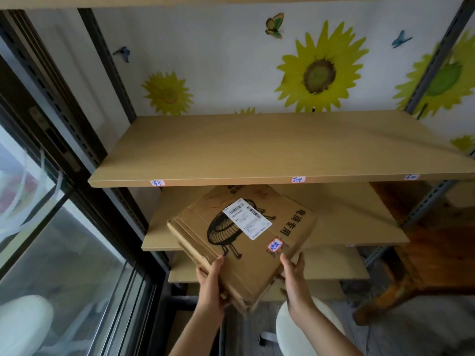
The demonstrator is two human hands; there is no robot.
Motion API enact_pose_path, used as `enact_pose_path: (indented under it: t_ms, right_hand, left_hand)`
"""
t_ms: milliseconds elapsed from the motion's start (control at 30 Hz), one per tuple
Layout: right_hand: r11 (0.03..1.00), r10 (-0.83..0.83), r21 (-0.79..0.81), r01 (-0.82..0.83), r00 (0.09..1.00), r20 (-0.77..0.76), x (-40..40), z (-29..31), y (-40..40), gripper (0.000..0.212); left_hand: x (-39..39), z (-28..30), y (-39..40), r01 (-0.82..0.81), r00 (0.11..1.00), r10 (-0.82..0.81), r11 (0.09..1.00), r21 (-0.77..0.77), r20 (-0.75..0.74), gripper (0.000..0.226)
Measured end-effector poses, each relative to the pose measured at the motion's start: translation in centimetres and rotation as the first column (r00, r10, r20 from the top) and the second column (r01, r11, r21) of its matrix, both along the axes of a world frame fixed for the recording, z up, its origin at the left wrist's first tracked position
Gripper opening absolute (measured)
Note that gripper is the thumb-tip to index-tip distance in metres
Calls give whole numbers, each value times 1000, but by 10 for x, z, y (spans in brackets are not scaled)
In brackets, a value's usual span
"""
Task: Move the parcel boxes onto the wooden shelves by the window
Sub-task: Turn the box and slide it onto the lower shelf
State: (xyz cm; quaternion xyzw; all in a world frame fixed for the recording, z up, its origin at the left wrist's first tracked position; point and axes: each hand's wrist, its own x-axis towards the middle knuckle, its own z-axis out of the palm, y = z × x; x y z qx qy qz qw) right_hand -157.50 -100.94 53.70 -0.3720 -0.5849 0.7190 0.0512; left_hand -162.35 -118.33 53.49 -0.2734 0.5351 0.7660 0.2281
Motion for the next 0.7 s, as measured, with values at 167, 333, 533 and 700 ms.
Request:
enact_pose_path:
  t_ms: [167,333,533,700]
  right_hand:
    - [961,23,273,-52,994,110,-15,38,71,66]
    - [936,291,127,-329,924,248,-17,68,103,81]
    - [946,319,-15,-323,923,216,-5,48,85,65]
    - [969,235,-117,-218,958,163,7,41,76,50]
  left_hand:
    - [-23,9,-48,124,989,-128,991,-53,-72,79]
    - [-34,16,-78,254,959,-251,967,8,-130,65]
    - [-30,22,-76,337,932,-334,942,-3,-145,70]
    - [-31,22,-83,359,919,-352,933,8,-176,62]
